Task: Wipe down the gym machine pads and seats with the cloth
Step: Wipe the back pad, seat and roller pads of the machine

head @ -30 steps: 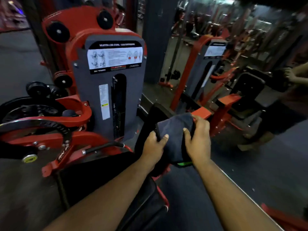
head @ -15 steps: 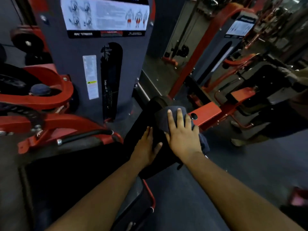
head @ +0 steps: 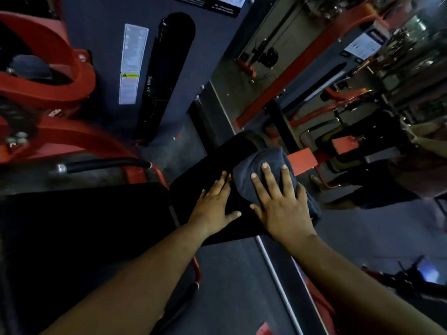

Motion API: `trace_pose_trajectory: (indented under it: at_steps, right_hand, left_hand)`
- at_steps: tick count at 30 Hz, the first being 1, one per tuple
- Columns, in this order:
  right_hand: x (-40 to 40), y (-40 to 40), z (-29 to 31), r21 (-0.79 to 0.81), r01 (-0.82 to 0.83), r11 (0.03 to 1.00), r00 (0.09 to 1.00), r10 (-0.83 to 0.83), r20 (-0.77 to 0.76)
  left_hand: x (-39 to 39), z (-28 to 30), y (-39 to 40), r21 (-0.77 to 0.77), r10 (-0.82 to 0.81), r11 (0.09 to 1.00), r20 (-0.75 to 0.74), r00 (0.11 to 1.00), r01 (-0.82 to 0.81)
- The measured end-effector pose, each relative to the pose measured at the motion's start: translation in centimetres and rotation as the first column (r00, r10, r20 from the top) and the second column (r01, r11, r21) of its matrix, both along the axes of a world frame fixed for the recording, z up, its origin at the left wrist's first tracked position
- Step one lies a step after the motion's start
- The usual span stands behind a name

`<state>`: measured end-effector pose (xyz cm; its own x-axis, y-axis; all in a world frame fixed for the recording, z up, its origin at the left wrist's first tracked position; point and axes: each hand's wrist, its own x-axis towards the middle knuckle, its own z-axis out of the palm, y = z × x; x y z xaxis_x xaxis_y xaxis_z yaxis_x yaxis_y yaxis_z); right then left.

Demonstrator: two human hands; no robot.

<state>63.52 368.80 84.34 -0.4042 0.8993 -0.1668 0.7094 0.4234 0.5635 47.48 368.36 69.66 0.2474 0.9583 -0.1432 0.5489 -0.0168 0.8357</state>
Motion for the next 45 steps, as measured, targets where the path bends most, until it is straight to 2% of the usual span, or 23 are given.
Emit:
trace_pose_trajectory:
  at_steps: [4,8,11,15,17,19,21,24,27,30,33,37,40,45]
  right_hand:
    - [-4.0,5.3,0.4,-0.014,-0.041,0.999,0.999,0.041,0.035]
    - [-8.8,9.3,-0.5,-0.011,0.011,1.0,0.994,-0.01,0.11]
    - [-6.6,6.7,-0.9,0.003,-0.091,0.996,0.978,0.088,0.188]
    - [-1.0,-0.8,-2.0,-0.116,-0.212,0.97,0.919,0.238,0.315]
    - [-1.8,0.8,-1.5,-0.145,-0.221,0.965,0.899,0.259,0.353]
    - [-5.1,4.5,-1.5,-0.082,-0.252,0.964,0.891,0.264,0.37]
    - [-8.6,8.2,-2.2,-0.005,-0.205,0.979,0.899,0.19,0.393]
    - [-9.9,9.1,-3.6,0.002,-0.173,0.985,0.909,0.159,0.385]
    - [-5.6,3.8,-5.3,-0.119,-0.277,0.953,0.879,0.302,0.369]
    - [-1.5,-1.7,-6.3,-0.254,-0.258,0.932,0.877,0.336,0.343]
    - [-3.2,1.2,-5.8,-0.192,-0.306,0.933,0.861,0.357,0.362]
    - [-9.2,7.9,-5.9,0.035,-0.218,0.975,0.902,0.187,0.389]
    - [-10.7,8.1,-8.4,0.019,-0.183,0.983,0.908,0.161,0.386]
    - [-12.1,7.0,-15.1,-0.112,-0.213,0.971,0.889,0.24,0.39]
  left_hand:
    - [0.8,-0.6,-0.3,0.015,0.039,0.999,0.001,0.999,-0.039]
    - [1.7,-1.6,-1.0,0.023,0.093,0.995,0.024,0.995,-0.094]
    - [1.5,-3.2,-1.6,-0.007,0.088,0.996,0.013,0.996,-0.088]
    - [2.0,-5.4,-2.9,-0.029,0.098,0.995,0.012,0.995,-0.098]
    - [2.2,-6.3,-3.2,-0.029,0.129,0.991,0.039,0.991,-0.128]
    - [2.1,-7.0,-3.0,-0.022,0.129,0.992,0.059,0.99,-0.128]
    - [2.2,-7.5,-2.8,-0.023,0.135,0.991,0.075,0.988,-0.134]
    - [2.4,-7.7,-2.8,-0.021,0.152,0.988,0.093,0.984,-0.151]
    - [2.4,-8.3,-3.4,-0.021,0.138,0.99,0.058,0.989,-0.137]
    - [2.5,-8.9,-4.3,-0.079,0.175,0.982,0.082,0.981,-0.169]
    - [2.7,-9.7,-4.8,-0.134,0.226,0.968,0.106,0.968,-0.212]
    - [1.8,-11.0,-4.3,-0.151,0.227,0.966,0.117,0.967,-0.209]
    - [1.6,-12.6,-4.3,-0.177,0.261,0.956,0.148,0.954,-0.234]
    - [1.7,-16.9,-5.1,-0.253,0.309,0.931,0.155,0.939,-0.264]
